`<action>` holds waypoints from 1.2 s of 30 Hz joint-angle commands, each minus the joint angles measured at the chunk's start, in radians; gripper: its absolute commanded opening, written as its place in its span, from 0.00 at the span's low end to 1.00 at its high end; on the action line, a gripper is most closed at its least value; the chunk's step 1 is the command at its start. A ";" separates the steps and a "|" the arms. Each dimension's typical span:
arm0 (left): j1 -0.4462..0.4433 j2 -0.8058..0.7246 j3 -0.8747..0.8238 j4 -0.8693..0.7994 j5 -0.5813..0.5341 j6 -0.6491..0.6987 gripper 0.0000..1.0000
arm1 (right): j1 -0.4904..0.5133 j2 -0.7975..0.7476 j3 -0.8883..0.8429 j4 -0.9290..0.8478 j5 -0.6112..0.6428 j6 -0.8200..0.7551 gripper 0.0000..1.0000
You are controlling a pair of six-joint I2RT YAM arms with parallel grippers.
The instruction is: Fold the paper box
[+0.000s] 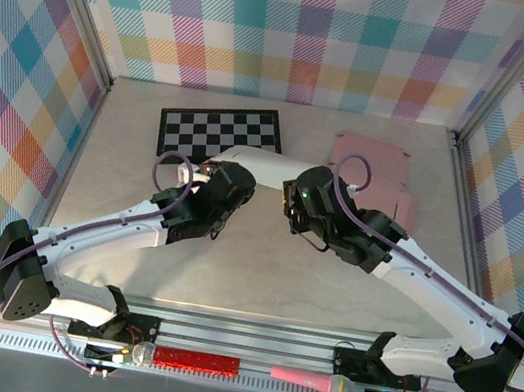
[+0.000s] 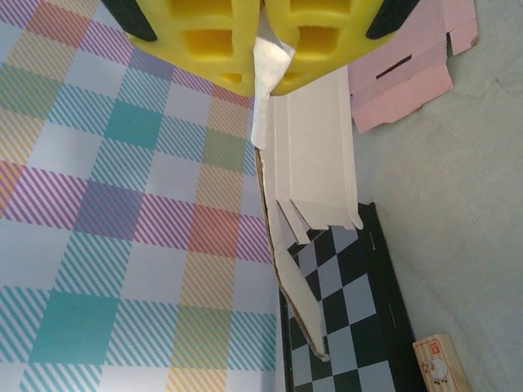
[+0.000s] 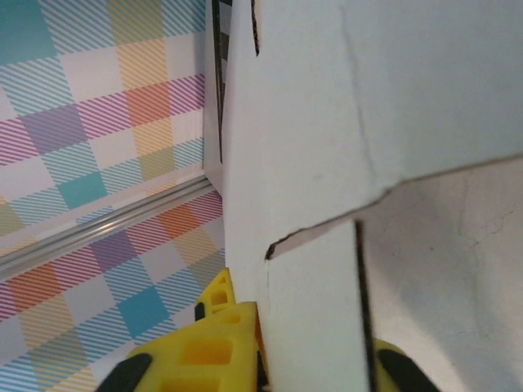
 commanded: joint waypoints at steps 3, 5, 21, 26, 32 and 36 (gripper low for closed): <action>-0.031 -0.031 -0.014 0.053 0.013 -0.337 0.06 | -0.051 0.015 0.031 0.001 0.046 -0.052 0.00; -0.033 -0.039 -0.035 0.102 0.027 -0.311 0.24 | -0.066 0.021 0.045 0.012 0.032 -0.082 0.00; 0.064 -0.548 -0.192 -0.157 0.231 1.029 0.95 | -0.294 0.078 0.288 -0.150 -0.333 -0.168 0.00; 0.065 -0.573 -0.301 0.043 0.256 1.547 0.95 | -0.369 0.098 0.357 -0.229 -0.479 -0.197 0.00; 0.094 -0.503 -0.390 0.290 0.340 1.977 1.00 | -0.451 0.125 0.386 -0.272 -0.643 -0.263 0.00; 0.167 -0.428 -0.411 0.365 0.348 2.079 1.00 | -0.484 0.136 0.388 -0.286 -0.723 -0.305 0.00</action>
